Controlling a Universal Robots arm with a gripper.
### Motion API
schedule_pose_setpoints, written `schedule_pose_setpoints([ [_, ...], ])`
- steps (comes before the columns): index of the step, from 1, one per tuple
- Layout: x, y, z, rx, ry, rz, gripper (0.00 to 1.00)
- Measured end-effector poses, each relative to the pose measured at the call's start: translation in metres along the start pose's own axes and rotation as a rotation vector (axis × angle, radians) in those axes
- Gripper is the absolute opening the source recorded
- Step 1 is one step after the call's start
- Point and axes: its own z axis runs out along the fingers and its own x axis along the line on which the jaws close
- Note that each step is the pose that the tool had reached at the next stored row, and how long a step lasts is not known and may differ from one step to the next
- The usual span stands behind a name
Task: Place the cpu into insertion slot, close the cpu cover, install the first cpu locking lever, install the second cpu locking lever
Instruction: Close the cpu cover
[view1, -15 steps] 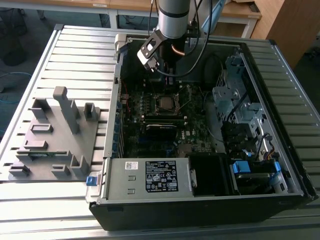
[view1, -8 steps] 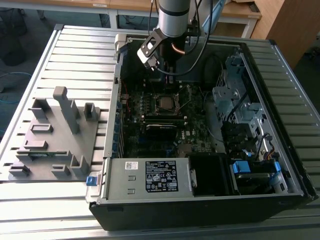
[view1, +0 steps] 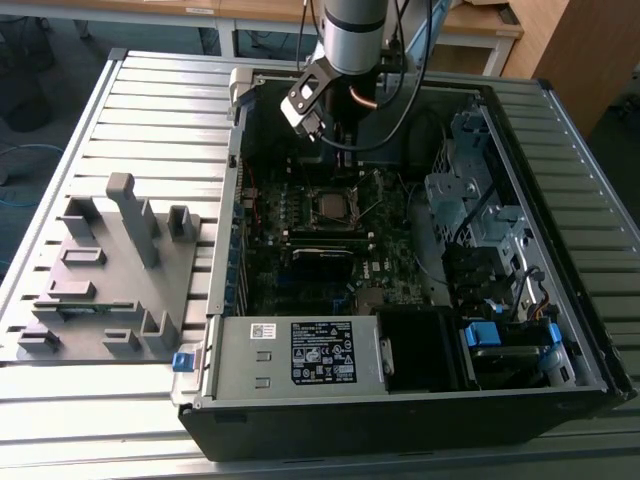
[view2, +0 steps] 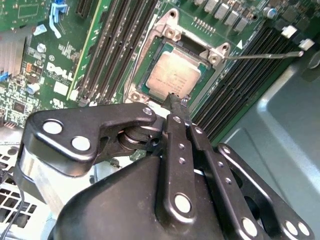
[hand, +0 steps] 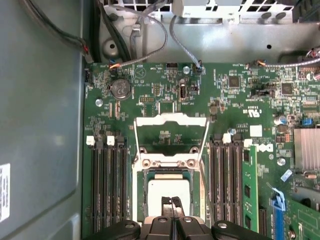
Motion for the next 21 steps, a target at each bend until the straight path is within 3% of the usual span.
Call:
schedule_pose_setpoints([
  [5, 0.0001, 0.0057, 0.0003, 0.0000, 0.0001, 0.000, 0.10],
  [21, 0.0003, 0.0103, 0.0005, 0.0000, 0.0000, 0.000, 0.10],
])
